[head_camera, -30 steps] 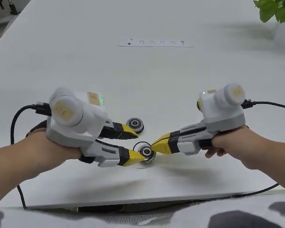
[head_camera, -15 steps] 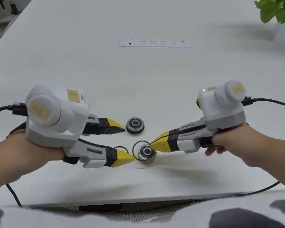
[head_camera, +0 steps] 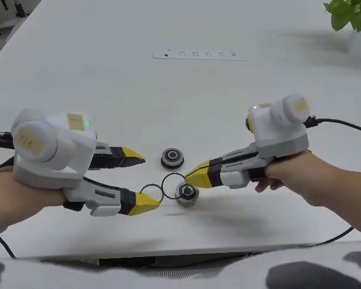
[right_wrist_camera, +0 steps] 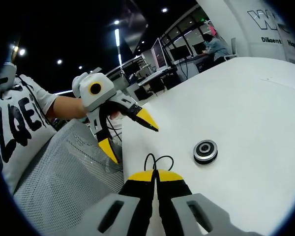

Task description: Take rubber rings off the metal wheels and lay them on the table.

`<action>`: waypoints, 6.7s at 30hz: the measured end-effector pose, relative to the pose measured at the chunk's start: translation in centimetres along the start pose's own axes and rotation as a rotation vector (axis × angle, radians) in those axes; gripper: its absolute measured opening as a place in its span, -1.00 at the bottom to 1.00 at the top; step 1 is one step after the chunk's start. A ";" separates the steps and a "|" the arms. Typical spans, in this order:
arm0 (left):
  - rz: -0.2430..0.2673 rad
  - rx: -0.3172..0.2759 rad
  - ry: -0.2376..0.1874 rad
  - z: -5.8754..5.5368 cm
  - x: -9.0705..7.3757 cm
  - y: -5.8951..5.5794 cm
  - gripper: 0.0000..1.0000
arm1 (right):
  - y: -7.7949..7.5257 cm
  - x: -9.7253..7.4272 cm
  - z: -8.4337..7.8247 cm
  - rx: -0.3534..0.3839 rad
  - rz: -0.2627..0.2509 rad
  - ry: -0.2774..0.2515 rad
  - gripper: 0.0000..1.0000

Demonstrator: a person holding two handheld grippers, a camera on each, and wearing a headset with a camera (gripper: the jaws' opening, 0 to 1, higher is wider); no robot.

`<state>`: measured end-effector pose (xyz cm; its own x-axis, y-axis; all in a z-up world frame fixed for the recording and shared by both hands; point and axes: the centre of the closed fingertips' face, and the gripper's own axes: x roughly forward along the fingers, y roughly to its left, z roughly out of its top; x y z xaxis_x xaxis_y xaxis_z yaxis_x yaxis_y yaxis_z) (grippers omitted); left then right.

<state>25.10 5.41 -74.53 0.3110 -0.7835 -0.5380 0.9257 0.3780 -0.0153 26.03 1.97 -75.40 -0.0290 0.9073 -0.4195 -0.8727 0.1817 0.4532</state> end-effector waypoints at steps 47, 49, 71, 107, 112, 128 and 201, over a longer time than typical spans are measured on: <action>0.097 -0.004 0.037 -2.2 -3.4 2.0 0.23 | -1.1 4.3 -0.3 -0.021 0.007 0.085 -1.00; 0.099 -0.006 0.038 -2.3 -3.4 2.1 0.23 | -1.4 4.3 -0.4 -0.014 0.005 0.089 -1.00; 0.090 -0.011 0.053 -2.9 -3.0 2.0 0.22 | -1.9 4.7 -1.1 0.012 -0.006 0.107 -1.00; 0.077 -0.021 0.076 -4.1 -2.6 2.3 0.22 | -1.7 4.9 -1.7 -0.027 -0.036 0.134 -0.80; 0.073 -0.019 0.078 -4.1 -2.4 2.3 0.22 | -1.6 4.7 -1.5 -0.038 -0.041 0.126 -0.79; 0.083 -0.022 0.073 -3.3 -2.4 2.3 0.21 | -2.5 2.9 -0.3 -0.027 -0.068 0.073 -0.78; 0.061 -0.041 0.074 -1.1 2.7 6.1 0.02 | -7.8 0.5 -0.1 -0.057 -0.254 0.061 -0.75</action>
<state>31.33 6.16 -77.02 0.3482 -0.7201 -0.6002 0.8953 0.4452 -0.0147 32.78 0.94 -79.20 0.1668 0.8103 -0.5618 -0.8817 0.3776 0.2828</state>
